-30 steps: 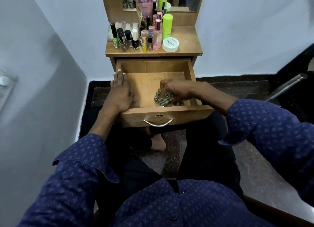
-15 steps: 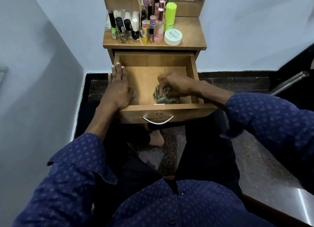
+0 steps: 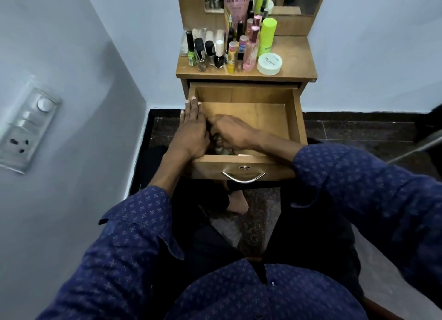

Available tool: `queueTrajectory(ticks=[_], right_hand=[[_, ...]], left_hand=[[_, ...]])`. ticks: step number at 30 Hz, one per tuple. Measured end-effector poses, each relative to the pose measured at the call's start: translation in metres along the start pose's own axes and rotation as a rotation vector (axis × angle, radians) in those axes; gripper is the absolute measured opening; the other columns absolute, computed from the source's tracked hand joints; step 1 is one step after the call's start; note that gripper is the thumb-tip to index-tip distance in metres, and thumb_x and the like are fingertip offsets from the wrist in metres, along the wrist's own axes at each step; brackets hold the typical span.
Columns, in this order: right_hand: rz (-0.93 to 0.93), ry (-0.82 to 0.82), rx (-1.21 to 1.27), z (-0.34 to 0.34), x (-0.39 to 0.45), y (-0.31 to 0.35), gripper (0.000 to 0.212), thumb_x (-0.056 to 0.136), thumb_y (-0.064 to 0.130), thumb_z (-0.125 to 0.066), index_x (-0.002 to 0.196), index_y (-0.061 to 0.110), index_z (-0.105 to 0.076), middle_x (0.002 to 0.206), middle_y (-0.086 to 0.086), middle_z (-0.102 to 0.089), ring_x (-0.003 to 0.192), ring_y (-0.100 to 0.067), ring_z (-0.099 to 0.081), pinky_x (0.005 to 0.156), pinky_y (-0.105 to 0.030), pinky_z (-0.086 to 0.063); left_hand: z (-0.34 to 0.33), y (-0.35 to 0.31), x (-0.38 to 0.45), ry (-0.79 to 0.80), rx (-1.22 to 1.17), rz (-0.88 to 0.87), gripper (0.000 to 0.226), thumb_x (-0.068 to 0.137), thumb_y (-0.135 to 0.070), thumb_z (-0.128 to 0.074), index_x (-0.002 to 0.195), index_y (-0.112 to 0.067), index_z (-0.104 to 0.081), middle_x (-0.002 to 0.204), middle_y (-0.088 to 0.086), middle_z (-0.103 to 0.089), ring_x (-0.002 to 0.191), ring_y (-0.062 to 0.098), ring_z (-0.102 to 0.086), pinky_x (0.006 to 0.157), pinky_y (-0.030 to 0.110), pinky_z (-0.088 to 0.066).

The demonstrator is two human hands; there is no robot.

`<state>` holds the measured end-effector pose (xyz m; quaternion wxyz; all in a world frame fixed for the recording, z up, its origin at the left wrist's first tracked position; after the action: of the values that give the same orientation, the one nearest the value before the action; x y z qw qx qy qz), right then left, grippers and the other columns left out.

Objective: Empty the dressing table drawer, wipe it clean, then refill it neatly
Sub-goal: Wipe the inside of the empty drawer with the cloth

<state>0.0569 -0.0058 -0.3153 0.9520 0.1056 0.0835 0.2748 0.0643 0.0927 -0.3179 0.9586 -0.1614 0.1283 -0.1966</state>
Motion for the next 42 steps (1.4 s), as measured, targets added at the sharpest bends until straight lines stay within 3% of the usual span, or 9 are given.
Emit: queueTrajectory(ticks=[8,13,18,24,27,29,35,39,42], right_hand=[[-0.057,0.104,-0.162,0.034,-0.057,-0.043,0.021,0.092,0.012,-0.071,0.112,0.015,-0.071,0.119,-0.007,-0.068,0.109,-0.024,-0.064,0.082,-0.036,-0.056],[-0.226,0.078,-0.615,0.083,-0.062,-0.098,0.016,0.099,0.009,-0.058,0.088,0.005,-0.07,0.088,-0.012,-0.069,0.083,-0.03,-0.068,0.073,-0.04,-0.052],[-0.287,0.312,-0.694,0.053,-0.084,-0.112,0.032,0.109,0.024,-0.048,0.086,0.012,-0.067,0.078,0.002,-0.063,0.069,-0.016,-0.06,0.062,-0.03,-0.045],[-0.335,0.69,-0.49,0.015,-0.113,-0.076,0.007,0.096,0.015,-0.066,0.095,0.012,-0.072,0.088,0.0,-0.065,0.076,-0.019,-0.065,0.056,-0.027,-0.052],[-0.392,0.711,-0.378,0.025,-0.114,-0.077,0.008,0.095,0.014,-0.069,0.098,0.009,-0.075,0.095,-0.001,-0.072,0.087,-0.02,-0.071,0.075,-0.035,-0.062],[-0.437,0.684,-0.348,0.037,-0.108,-0.088,0.017,0.095,0.014,-0.069,0.11,0.011,-0.075,0.107,-0.003,-0.072,0.096,-0.022,-0.068,0.072,-0.034,-0.059],[-0.241,0.248,-0.774,0.057,-0.084,-0.108,0.03,0.107,0.026,-0.047,0.105,0.014,-0.075,0.106,-0.003,-0.074,0.109,-0.023,-0.061,0.104,-0.037,-0.037],[-0.161,0.473,-0.658,0.014,-0.105,-0.11,0.026,0.102,0.036,-0.057,0.106,0.017,-0.073,0.109,-0.002,-0.07,0.108,-0.024,-0.061,0.1,-0.042,-0.05],[-0.139,0.521,-0.546,-0.005,-0.115,-0.112,0.025,0.097,0.033,-0.06,0.081,0.02,-0.074,0.086,0.002,-0.073,0.082,-0.02,-0.067,0.075,-0.044,-0.062]], left_hand=[[0.0,-0.008,0.001,-0.002,0.061,-0.005,0.08,0.108,-0.02,-0.045,0.165,0.001,0.008,0.172,0.021,0.019,0.16,0.035,0.02,0.131,0.044,0.007],[-0.018,-0.069,0.009,0.022,-0.036,-0.1,0.078,0.112,-0.036,-0.037,0.165,0.0,0.008,0.171,0.02,0.021,0.159,0.034,0.022,0.131,0.043,0.009],[-0.028,-0.074,0.013,0.042,-0.065,-0.079,0.078,0.112,-0.041,-0.034,0.165,0.002,0.005,0.172,0.02,0.019,0.16,0.033,0.021,0.131,0.042,0.009],[-0.028,-0.077,0.01,0.056,-0.06,-0.092,0.077,0.113,-0.036,-0.035,0.164,0.001,0.009,0.172,0.019,0.021,0.159,0.032,0.022,0.13,0.041,0.009],[-0.031,-0.077,0.009,0.064,-0.053,-0.102,0.077,0.113,-0.035,-0.035,0.164,0.001,0.009,0.172,0.02,0.021,0.159,0.033,0.022,0.131,0.042,0.009],[-0.034,-0.079,0.01,0.087,-0.043,-0.109,0.076,0.112,-0.034,-0.036,0.164,0.0,0.008,0.172,0.02,0.02,0.159,0.033,0.022,0.13,0.042,0.009],[-0.03,-0.078,0.009,0.077,-0.009,-0.124,0.076,0.111,-0.033,-0.037,0.165,0.0,0.006,0.173,0.019,0.018,0.16,0.033,0.021,0.129,0.041,0.009],[-0.03,-0.077,0.01,0.055,-0.024,-0.125,0.076,0.112,-0.033,-0.036,0.165,-0.001,0.007,0.173,0.018,0.018,0.16,0.031,0.022,0.131,0.041,0.008],[-0.03,-0.079,0.007,0.055,-0.036,-0.129,0.075,0.112,-0.033,-0.036,0.165,-0.002,0.007,0.173,0.018,0.019,0.159,0.031,0.022,0.129,0.04,0.01]])
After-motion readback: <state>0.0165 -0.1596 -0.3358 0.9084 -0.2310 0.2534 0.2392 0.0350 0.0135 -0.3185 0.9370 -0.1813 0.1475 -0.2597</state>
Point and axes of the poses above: each hand's wrist, its own x-axis towards the middle knuckle, its own z-axis out of the back of the hand, y = z × x, the point moved 8 cm from there along x, towards the middle knuckle
